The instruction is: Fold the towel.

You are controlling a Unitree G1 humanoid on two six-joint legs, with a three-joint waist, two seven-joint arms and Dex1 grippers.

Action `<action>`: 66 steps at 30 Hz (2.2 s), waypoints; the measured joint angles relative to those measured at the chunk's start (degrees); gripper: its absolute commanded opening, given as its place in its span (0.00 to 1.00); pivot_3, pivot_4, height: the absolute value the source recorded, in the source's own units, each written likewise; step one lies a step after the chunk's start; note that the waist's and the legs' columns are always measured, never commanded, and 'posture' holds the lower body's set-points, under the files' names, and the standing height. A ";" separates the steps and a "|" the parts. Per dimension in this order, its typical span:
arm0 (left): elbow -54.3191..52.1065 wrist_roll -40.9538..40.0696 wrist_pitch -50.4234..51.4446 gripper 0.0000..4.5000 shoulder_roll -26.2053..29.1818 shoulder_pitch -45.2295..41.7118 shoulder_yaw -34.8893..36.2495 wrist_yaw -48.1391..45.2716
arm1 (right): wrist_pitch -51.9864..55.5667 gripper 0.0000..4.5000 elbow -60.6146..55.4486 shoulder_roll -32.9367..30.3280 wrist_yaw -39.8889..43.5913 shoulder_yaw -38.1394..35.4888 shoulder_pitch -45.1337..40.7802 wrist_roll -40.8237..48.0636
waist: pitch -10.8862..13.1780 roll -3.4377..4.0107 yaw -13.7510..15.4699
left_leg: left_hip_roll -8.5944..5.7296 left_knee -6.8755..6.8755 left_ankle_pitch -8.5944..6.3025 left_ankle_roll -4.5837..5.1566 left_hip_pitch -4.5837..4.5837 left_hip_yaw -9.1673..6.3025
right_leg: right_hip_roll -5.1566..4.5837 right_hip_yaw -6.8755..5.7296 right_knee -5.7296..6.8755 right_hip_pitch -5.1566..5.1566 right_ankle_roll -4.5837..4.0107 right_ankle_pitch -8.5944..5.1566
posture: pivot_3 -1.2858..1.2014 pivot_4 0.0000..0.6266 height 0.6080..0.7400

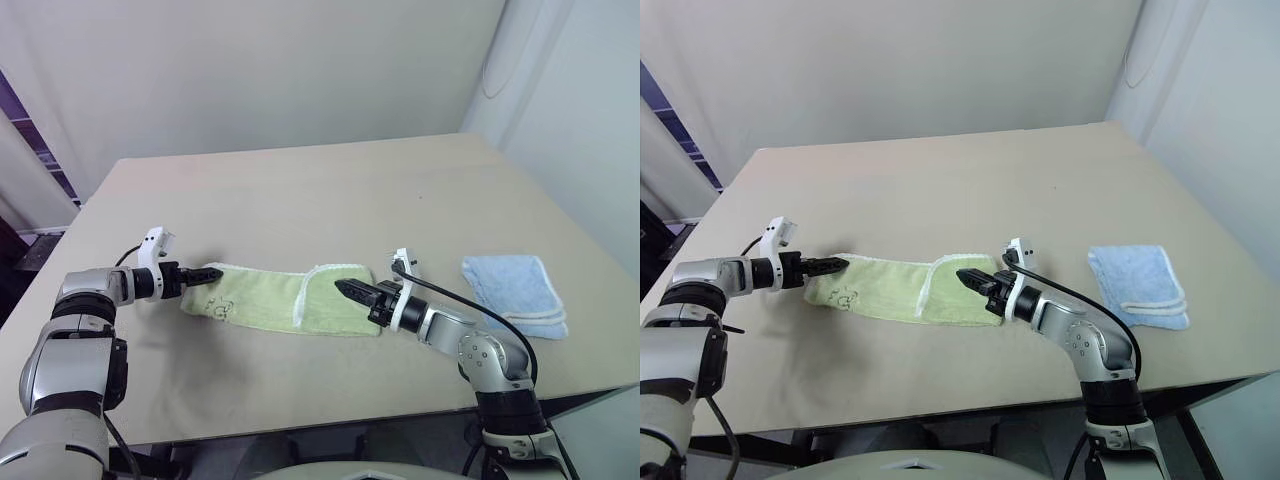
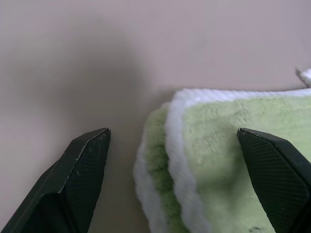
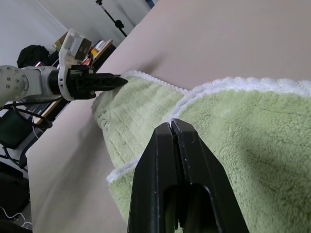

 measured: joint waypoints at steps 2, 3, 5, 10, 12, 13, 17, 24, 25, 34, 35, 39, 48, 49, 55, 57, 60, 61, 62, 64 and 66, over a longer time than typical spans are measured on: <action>0.51 0.65 -0.93 0.99 -0.22 -0.85 0.35 0.94 | -0.01 0.00 -0.03 -0.01 0.00 0.07 0.02 -0.05 | 0.10 -0.14 0.14 | -0.01 0.04 0.01 0.00 -0.09 0.00 | 0.01 0.01 0.00 -0.08 0.15 0.08 | 0.52 0.00 1.00; 0.99 0.90 -1.23 0.99 -0.30 -1.45 0.66 1.45 | -0.01 0.00 -0.04 -0.01 0.00 0.12 0.01 -0.07 | 0.16 -0.23 0.27 | -0.01 0.07 0.02 -0.01 -0.18 0.00 | 0.04 0.01 0.00 -0.15 0.17 0.09 | 0.52 0.00 1.00; 1.79 1.14 -1.55 0.99 -0.30 -2.77 1.17 2.74 | -0.04 0.00 -0.11 -0.02 0.00 0.22 0.00 -0.07 | 0.19 -0.30 0.83 | 0.00 0.33 0.08 -0.07 -0.73 -0.04 | 0.24 0.15 0.02 -0.62 0.18 0.11 | 0.52 0.00 1.00; 2.41 2.17 -1.88 0.99 11.58 -1.81 2.06 -7.08 | -0.09 0.00 -0.69 -0.11 0.20 1.38 -0.33 -0.02 | 0.24 -1.19 -1.28 | 0.01 0.29 0.94 -0.82 -1.86 -0.02 | 0.94 1.12 0.10 -1.87 -0.09 0.29 | 0.52 0.00 1.00; 2.23 3.70 -0.64 0.99 20.21 -1.30 1.56 -14.23 | -0.08 0.00 -0.61 -1.16 0.19 0.48 -0.15 -0.10 | 0.24 -1.43 -2.11 | -0.07 0.13 0.92 -0.88 -2.22 0.11 | 0.85 1.33 -0.06 -2.28 -0.03 0.24 | 0.52 0.00 1.00; 1.68 4.51 -0.23 0.99 21.86 -1.42 0.91 -16.87 | -0.09 0.00 -0.61 -1.38 0.17 -0.07 -0.21 -0.14 | 0.27 -1.26 -1.83 | -0.22 0.09 0.90 -0.88 -2.22 0.15 | 0.65 1.36 -0.12 -2.28 0.08 0.16 | 0.52 0.00 1.00; 1.24 6.95 0.66 0.99 19.84 -1.15 -1.47 -22.46 | 0.09 0.00 -0.65 -0.67 0.38 1.06 -0.75 0.12 | 0.38 -1.05 1.05 | -0.33 0.12 0.82 -0.74 -2.26 0.14 | 0.45 1.32 -0.39 -2.11 0.16 0.12 | 0.52 0.00 1.00; 1.42 8.93 4.27 0.99 19.42 -1.37 -3.21 -27.78 | 0.21 0.00 -0.64 -1.06 0.43 1.01 -0.72 0.14 | 0.34 -1.39 0.96 | -0.29 0.31 0.82 -0.74 -2.50 0.16 | 0.37 1.34 -0.38 -2.30 -0.05 0.25 | 0.52 0.00 1.00; 1.42 9.13 5.59 0.99 19.42 -1.52 -4.04 -28.73 | 0.21 0.00 -0.64 -1.02 0.42 1.01 -0.73 0.14 | 0.34 -1.38 0.89 | -0.29 0.30 0.82 -0.74 -2.53 0.16 | 0.37 1.35 -0.35 -2.35 -0.04 0.25 | 0.52 0.00 1.00; 0.15 3.17 14.78 0.99 19.70 -1.90 -12.68 -29.98 | 0.00 0.00 -0.52 0.14 -0.09 0.99 -1.14 0.08 | 0.32 -1.41 0.86 | -0.29 0.53 0.84 -0.77 -2.87 0.16 | 0.40 1.35 0.12 -2.85 0.04 0.29 | 0.52 0.00 1.00; -0.09 2.07 15.74 0.99 19.82 -1.89 -13.49 -29.99 | -0.07 0.00 -0.50 0.20 -0.12 0.99 -1.14 0.08 | 0.32 -1.41 0.86 | -0.29 0.55 0.84 -0.76 -2.86 0.16 | 0.40 1.35 0.14 -2.83 0.04 0.29 | 0.52 0.00 1.00; -2.58 -3.57 19.32 0.99 21.21 -1.80 -17.21 -30.03 | -0.32 0.00 -0.29 0.62 -0.66 0.87 -1.17 0.08 | 0.31 -1.42 0.86 | -0.29 0.65 0.84 -0.76 -2.86 0.16 | 0.41 1.35 0.19 -2.80 0.05 0.30 | 0.52 0.00 1.00; -9.22 -16.30 23.52 0.99 25.37 -0.09 -27.90 -30.03 | -0.32 0.00 -0.21 0.64 -1.52 0.08 -1.19 0.11 | 0.30 -1.43 0.83 | -0.29 0.80 0.85 -0.76 -2.85 0.16 | 0.50 1.36 0.30 -2.77 0.09 0.32 | 0.52 0.00 1.00; -9.54 -17.31 24.14 0.99 25.66 -0.09 -28.87 -30.03 | -0.32 0.00 -0.21 0.63 -1.66 -0.10 -1.19 0.12 | 0.30 -1.43 0.82 | -0.28 0.87 0.85 -0.75 -2.85 0.16 | 0.53 1.36 0.33 -2.75 0.09 0.32 | 0.52 0.00 1.00; -11.98 -23.13 26.92 0.99 27.18 0.05 -33.15 -30.02 | -0.32 0.00 -0.21 0.63 -2.23 -0.70 -1.13 0.12 | 0.31 -1.42 0.81 | -0.17 1.34 0.85 -0.74 -2.85 0.16 | 0.76 1.39 0.47 -2.59 0.19 0.42 | 0.52 0.00 1.00; -13.12 -24.66 27.73 0.99 27.84 0.39 -34.60 -30.02 | -0.33 0.00 -0.21 0.70 -2.39 -0.70 -1.08 0.11 | 0.31 -1.42 0.81 | -0.14 1.43 0.86 -0.72 -2.78 0.20 | 0.83 1.42 0.49 -2.50 0.21 0.47 | 0.52 0.00 1.00; -13.89 -26.58 28.20 0.99 28.62 0.54 -36.34 -30.02 | -0.39 0.00 -0.21 1.11 -2.87 -0.70 -1.05 0.05 | 0.31 -1.42 0.81 | -0.10 1.47 0.87 -0.71 -2.58 0.24 | 0.91 1.45 0.49 -2.30 0.20 0.47 | 0.52 0.00 1.00; -13.92 -26.87 27.91 0.99 28.62 0.55 -36.34 -30.02 | -0.41 0.00 -0.21 1.12 -3.00 -0.70 -1.01 0.03 | 0.31 -1.41 0.82 | -0.10 1.46 0.87 -0.71 -2.46 0.24 | 0.92 1.45 0.48 -2.17 0.21 0.47 | 0.52 0.00 1.00; -13.91 -27.21 27.27 0.99 28.62 0.61 -36.30 -30.02 | -0.46 0.00 -0.21 1.12 -3.13 -0.70 -0.92 -0.02 | 0.33 -1.39 0.82 | -0.09 1.45 0.87 -0.71 -2.27 0.25 | 0.93 1.45 0.45 -1.99 0.21 0.46 | 0.52 0.00 1.00; -13.36 -27.21 23.24 0.99 28.43 0.91 -35.42 -30.02 | -0.59 0.00 -0.23 1.11 -3.25 -0.71 -0.41 -0.06 | 0.34 -1.37 0.87 | -0.07 1.40 0.86 -0.70 -1.94 0.25 | 0.93 1.45 0.35 -1.66 0.19 0.44 | 0.52 0.00 1.00; -11.02 -26.49 17.49 0.99 27.11 0.95 -31.90 -30.01 | -0.69 0.00 -0.31 1.06 -3.26 -0.69 0.33 -0.15 | 0.34 -1.37 1.07 | -0.07 1.42 0.86 -0.70 -1.94 0.25 | 0.92 1.45 0.33 -1.64 0.18 0.44 | 0.52 0.00 1.00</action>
